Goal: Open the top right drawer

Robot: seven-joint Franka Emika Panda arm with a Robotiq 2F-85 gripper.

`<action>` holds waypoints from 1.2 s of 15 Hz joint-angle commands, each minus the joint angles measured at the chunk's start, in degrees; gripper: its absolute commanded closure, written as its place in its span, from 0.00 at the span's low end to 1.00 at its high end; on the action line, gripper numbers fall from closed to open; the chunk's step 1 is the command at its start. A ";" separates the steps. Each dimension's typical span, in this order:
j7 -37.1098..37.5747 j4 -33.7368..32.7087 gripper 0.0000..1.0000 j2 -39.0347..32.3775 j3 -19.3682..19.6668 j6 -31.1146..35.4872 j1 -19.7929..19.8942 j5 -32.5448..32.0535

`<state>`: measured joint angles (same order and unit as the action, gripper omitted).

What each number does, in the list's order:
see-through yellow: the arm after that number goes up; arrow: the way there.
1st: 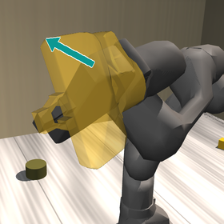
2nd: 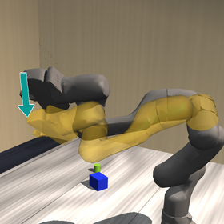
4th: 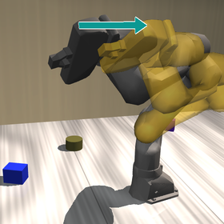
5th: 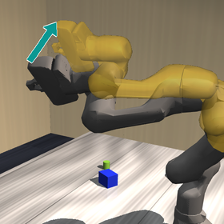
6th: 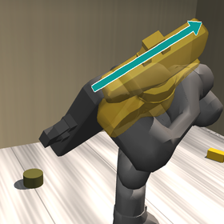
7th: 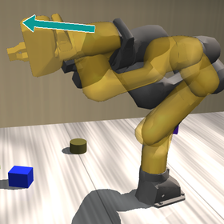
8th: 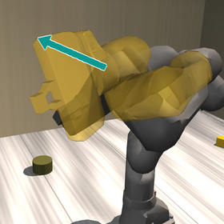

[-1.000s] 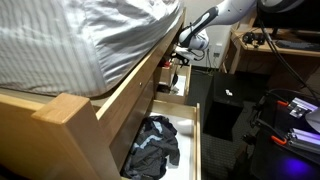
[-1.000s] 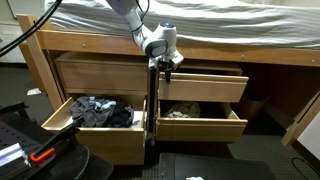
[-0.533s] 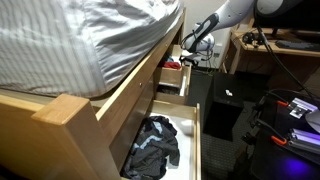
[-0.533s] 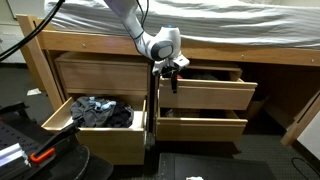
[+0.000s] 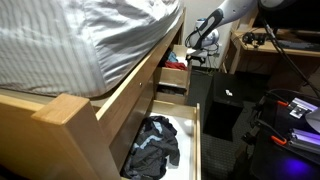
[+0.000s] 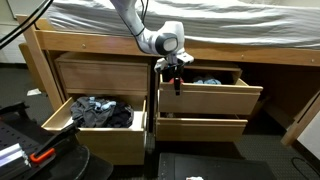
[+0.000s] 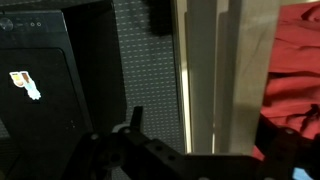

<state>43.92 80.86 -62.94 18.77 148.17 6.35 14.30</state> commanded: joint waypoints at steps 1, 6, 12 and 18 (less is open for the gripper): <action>1.04 6.61 0.00 7.03 0.97 2.98 -1.82 -1.93; 0.61 14.13 0.00 17.56 5.92 16.87 -8.63 -6.07; -3.68 14.28 0.00 24.66 1.13 20.50 -8.05 -4.12; -6.29 20.23 0.00 32.34 -1.89 21.24 -7.58 -3.91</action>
